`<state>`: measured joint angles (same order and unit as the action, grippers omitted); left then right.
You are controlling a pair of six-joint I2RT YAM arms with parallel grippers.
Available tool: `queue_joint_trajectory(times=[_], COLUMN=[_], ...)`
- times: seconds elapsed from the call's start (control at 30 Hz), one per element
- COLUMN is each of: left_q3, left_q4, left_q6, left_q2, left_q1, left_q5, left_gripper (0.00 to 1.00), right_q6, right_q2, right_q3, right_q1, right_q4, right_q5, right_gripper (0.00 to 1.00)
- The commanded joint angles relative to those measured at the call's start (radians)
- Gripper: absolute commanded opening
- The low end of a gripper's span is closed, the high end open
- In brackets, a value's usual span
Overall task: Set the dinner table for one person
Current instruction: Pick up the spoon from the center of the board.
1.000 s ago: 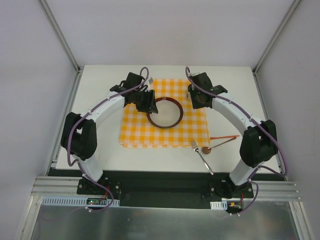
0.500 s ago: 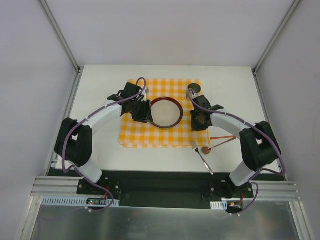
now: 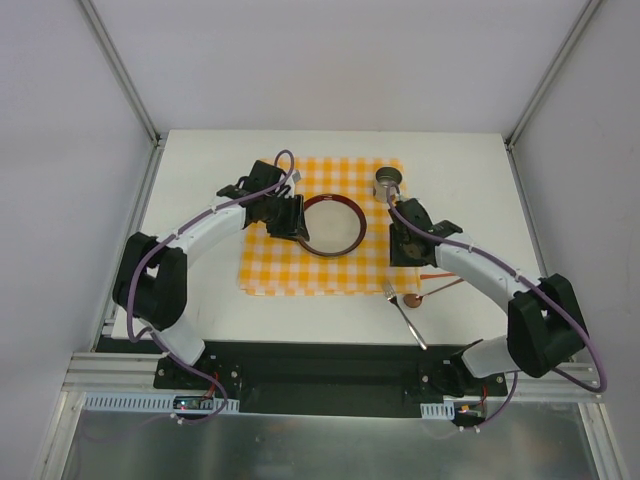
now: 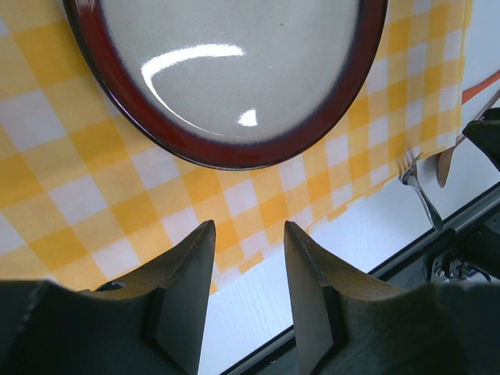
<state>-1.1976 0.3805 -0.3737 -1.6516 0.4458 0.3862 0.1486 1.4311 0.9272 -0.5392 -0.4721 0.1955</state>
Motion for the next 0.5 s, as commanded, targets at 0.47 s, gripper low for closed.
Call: queue_joint_trajectory(times=[0.47], left_q3=[-0.043], left_q4=[-0.008], left_q6=[0.007], left_q2=[-0.030], left_q1=[0.011], left_q5=[0.019], left_gripper=[0.40], right_q6=[0.362], right_q2=[-0.224], right_q3=[-0.251], right_q1=[-0.015], right_q4=[-0.048], right_q5=[0.401], right_gripper=[0.34])
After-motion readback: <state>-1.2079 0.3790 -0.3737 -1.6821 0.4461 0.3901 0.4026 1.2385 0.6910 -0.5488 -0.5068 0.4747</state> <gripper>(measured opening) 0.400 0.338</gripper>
